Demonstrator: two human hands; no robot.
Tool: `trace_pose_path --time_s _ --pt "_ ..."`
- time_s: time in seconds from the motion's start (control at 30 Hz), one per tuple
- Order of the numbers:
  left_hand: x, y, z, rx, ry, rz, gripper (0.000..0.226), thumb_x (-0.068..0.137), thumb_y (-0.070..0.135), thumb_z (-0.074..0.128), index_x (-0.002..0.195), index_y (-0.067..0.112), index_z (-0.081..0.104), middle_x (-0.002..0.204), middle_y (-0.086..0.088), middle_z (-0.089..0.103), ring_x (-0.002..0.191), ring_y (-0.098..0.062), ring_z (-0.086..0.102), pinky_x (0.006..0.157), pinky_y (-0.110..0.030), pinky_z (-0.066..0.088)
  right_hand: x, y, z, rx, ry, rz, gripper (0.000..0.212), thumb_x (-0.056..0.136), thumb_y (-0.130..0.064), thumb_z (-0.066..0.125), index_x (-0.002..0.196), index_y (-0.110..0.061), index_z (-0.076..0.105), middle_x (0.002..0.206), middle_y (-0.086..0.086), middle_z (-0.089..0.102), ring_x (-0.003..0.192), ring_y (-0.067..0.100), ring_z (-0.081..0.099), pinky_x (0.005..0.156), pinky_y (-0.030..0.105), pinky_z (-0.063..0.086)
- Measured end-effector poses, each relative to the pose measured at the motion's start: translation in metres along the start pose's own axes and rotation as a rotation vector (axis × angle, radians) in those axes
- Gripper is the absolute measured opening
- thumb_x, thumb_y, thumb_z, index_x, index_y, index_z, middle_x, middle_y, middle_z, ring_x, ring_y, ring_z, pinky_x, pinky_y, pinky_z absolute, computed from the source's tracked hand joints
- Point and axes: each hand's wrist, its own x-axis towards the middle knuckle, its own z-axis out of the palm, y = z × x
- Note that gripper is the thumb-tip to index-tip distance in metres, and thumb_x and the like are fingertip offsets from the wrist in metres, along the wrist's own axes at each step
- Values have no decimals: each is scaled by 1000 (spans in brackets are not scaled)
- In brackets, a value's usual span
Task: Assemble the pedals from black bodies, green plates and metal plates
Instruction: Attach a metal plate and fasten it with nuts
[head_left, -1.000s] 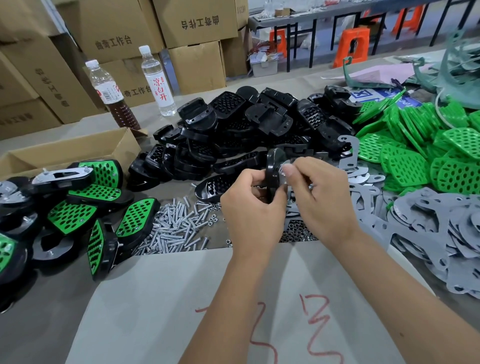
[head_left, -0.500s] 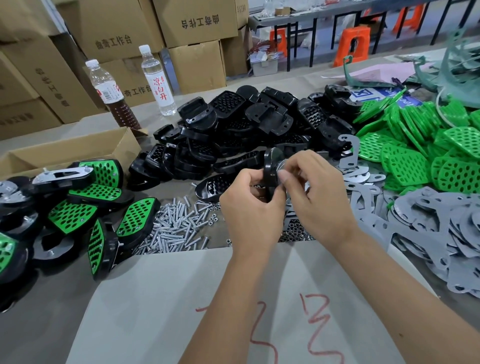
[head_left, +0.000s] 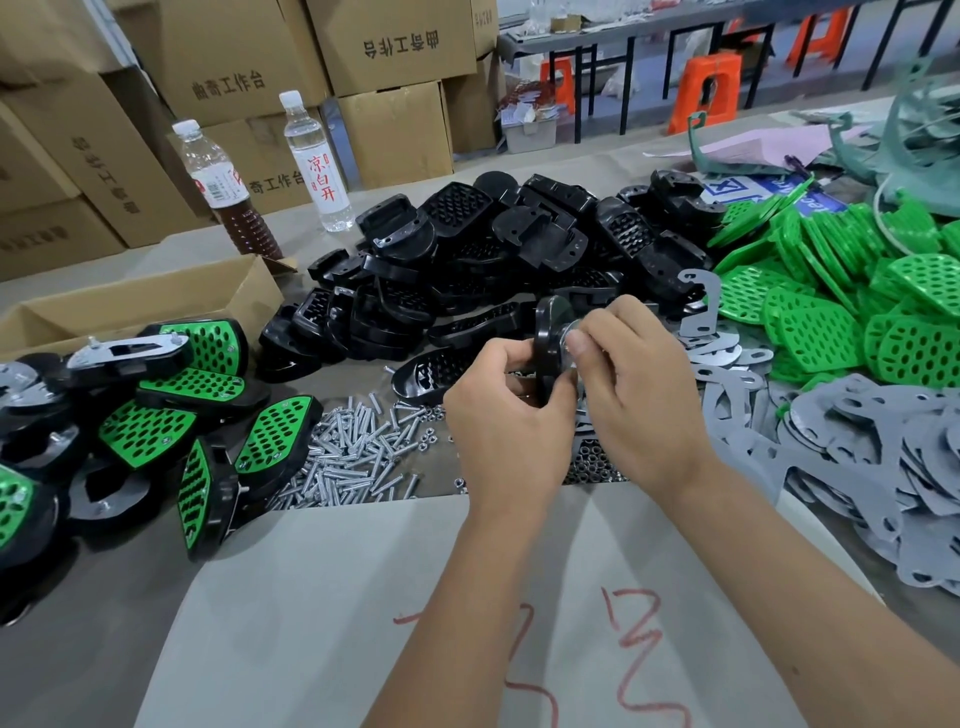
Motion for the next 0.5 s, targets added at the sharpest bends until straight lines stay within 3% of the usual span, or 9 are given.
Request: trace_pose_path --time_s 0.13,0.27,0.4,0.5 --pt "-1 1 0 3 2 4 15 85 22 84 91 22 71 76 15 73 65 -6 71 62 -38 60 0 -2 -1 39 -17 0 12 102 -19 52 92 -14 56 96 -3 50 81 16 50 69 37 44" --pt "-2 2 0 29 -3 14 17 83 20 84 90 26 69 79 16 73 67 -7 72 65 -41 60 0 -4 1 -29 38 36 27 107 -25 46 86 -10 55 95 -2 47 77 18 47 66 43 44" --pt "0 2 -1 -18 12 -15 16 84 21 85 92 23 71 80 19 73 65 -6 71 64 -40 60 -1 -4 1 -34 -5 5 19 104 -25 45 95 -12 56 103 -1 47 79 17 49 66 43 46" --pt "-1 5 -2 -33 36 -35 15 84 24 86 90 23 71 78 16 74 65 -8 71 66 -43 61 0 -4 2 -34 5 -7 21 105 -25 49 90 -14 59 99 -1 47 79 18 49 66 43 47"
